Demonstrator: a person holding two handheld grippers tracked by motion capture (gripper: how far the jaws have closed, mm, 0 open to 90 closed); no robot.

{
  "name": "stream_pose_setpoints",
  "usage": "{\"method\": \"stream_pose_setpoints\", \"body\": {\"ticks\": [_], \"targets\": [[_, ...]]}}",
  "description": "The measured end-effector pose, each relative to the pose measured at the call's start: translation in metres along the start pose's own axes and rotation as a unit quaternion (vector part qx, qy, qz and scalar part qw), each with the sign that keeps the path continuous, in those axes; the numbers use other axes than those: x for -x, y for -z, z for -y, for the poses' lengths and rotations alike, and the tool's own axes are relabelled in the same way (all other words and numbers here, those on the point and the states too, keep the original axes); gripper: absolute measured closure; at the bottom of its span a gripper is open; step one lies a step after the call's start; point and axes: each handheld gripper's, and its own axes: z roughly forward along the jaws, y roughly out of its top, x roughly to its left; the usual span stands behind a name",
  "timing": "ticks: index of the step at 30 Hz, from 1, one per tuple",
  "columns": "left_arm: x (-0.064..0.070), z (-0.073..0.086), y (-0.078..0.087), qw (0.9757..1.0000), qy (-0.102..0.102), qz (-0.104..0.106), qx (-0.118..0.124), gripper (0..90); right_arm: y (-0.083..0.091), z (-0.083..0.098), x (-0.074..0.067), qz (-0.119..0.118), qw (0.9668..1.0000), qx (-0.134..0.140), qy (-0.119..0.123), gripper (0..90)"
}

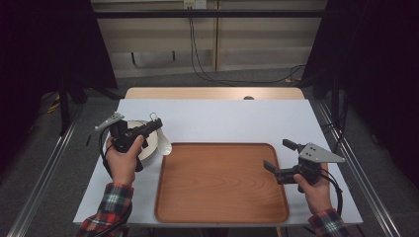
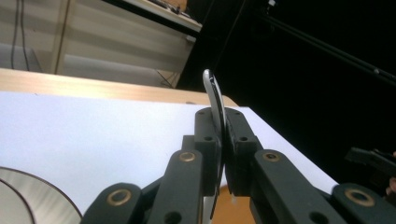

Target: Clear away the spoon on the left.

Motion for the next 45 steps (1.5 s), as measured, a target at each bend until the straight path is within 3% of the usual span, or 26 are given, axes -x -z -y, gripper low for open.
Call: {"method": "stream_pose_setpoints", "body": {"ticks": [1, 20, 34, 45], "targets": [[0.000, 0.002, -0.001, 0.9999, 0.004, 0.010, -0.002, 85.2, 0.000, 0.000, 0.000, 0.000, 1.0000, 0.000, 0.000, 0.0], [0.007, 0.029, -0.009, 0.9989, 0.014, 0.030, -0.034, 85.1, -0.001, 0.001, -0.001, -0.002, 1.0000, -0.004, 0.001, 0.0], [0.017, 0.042, -0.011, 0.9974, 0.007, 0.039, -0.060, 85.0, -0.001, 0.001, -0.002, -0.005, 1.0000, -0.005, 0.004, 0.0], [0.030, 0.056, -0.013, 0.9943, -0.006, 0.057, -0.090, 85.0, -0.002, 0.001, -0.003, -0.007, 0.9999, -0.007, 0.005, 0.0]]}}
